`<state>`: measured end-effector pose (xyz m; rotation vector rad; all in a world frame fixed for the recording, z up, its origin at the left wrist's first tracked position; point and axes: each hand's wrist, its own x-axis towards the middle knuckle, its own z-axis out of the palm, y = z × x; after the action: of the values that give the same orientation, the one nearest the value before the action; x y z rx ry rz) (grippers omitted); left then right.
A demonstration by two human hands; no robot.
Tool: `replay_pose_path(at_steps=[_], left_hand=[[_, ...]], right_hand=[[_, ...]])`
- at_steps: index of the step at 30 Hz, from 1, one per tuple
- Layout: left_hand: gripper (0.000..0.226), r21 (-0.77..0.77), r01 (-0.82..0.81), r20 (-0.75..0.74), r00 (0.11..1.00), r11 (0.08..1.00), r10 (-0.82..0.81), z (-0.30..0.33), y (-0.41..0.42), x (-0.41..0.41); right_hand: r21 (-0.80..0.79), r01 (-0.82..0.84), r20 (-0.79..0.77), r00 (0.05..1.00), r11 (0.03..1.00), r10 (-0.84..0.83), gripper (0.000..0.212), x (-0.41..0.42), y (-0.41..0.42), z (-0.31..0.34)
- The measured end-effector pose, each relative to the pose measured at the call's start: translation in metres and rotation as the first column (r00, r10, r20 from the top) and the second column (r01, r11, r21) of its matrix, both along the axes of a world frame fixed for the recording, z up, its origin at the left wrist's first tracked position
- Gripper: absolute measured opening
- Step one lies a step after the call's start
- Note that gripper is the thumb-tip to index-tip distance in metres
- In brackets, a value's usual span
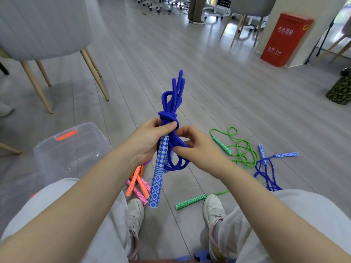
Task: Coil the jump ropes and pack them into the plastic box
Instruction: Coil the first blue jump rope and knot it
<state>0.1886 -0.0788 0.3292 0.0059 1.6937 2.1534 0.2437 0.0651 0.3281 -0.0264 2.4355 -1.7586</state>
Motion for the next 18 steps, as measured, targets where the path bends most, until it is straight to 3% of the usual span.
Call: replay_pose_path(at_steps=[6,13,18], left_hand=[[0.016,-0.033,0.050,0.004,0.999,0.998,-0.049,0.001,-0.001,0.000],[0.021,-0.252,0.129,-0.064,0.987,0.959,-0.149,0.005,-0.007,0.003],[0.017,-0.213,0.187,-0.011,0.981,0.959,-0.193,0.009,-0.010,0.006]], right_hand=[[-0.073,-0.004,0.041,0.999,0.997,0.007,0.028,-0.003,0.011,0.009],[-0.099,-0.029,0.096,0.995,0.995,0.038,0.028,-0.004,0.018,0.008],[-0.116,-0.038,0.147,0.988,0.993,0.055,0.032,-0.004,0.019,0.004]])
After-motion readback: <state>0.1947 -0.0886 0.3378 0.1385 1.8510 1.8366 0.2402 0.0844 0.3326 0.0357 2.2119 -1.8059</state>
